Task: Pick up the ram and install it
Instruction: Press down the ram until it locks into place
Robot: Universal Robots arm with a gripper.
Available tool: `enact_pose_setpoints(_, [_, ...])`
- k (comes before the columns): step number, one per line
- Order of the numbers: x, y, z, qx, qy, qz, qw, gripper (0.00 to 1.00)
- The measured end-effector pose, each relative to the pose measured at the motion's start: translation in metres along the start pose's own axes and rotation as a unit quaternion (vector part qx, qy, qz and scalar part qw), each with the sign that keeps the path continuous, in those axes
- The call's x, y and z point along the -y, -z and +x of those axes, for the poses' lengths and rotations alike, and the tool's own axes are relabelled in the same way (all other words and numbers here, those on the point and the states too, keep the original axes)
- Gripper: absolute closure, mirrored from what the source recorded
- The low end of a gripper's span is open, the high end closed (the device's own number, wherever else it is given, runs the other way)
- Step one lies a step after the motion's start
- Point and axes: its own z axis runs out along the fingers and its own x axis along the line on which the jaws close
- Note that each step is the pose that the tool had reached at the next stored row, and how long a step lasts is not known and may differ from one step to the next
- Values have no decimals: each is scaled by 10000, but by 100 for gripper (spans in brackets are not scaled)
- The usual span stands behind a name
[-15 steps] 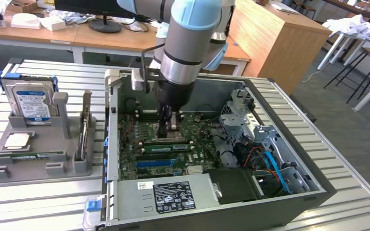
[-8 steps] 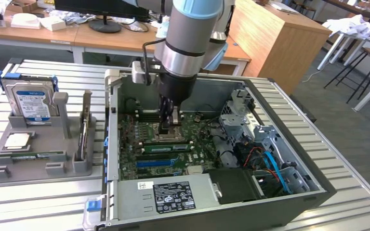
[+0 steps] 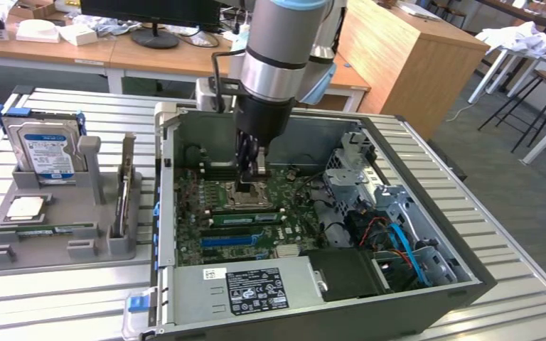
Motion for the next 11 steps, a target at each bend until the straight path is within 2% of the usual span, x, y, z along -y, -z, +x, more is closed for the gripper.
enact_pose_setpoints(11, [-8,210,-2,-26,-1,1,10000,90])
